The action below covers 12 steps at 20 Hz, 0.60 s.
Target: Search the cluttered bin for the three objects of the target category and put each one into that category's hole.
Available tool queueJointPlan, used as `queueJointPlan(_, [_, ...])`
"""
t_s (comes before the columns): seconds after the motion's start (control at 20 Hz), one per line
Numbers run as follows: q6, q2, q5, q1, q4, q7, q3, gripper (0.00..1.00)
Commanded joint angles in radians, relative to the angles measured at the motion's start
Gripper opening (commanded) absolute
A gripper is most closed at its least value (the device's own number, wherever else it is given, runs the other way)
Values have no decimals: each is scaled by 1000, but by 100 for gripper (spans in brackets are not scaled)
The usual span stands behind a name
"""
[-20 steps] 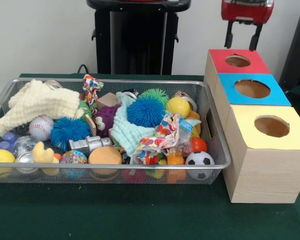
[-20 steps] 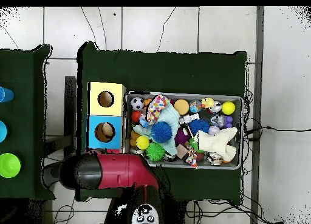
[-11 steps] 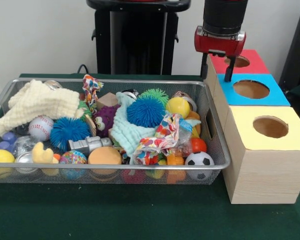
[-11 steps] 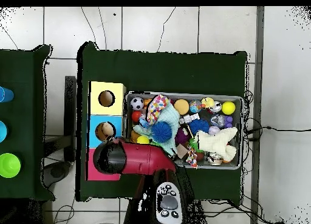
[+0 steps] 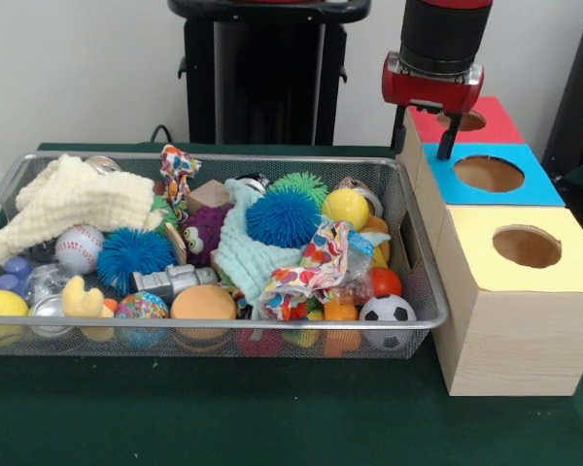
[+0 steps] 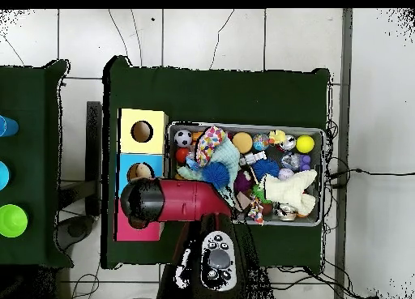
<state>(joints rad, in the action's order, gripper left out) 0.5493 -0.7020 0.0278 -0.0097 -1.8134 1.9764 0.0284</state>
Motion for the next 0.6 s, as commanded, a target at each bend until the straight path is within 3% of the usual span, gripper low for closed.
queueJointPlan(0.05, [-373, 394, -105, -72, 210, 57, -40, 100])
queueJointPlan(0.35, [-387, 371, -122, -136, 168, 18, -119, 100])
queueJointPlan(0.6, [-222, 186, -113, -141, 77, 1, -135, 100])
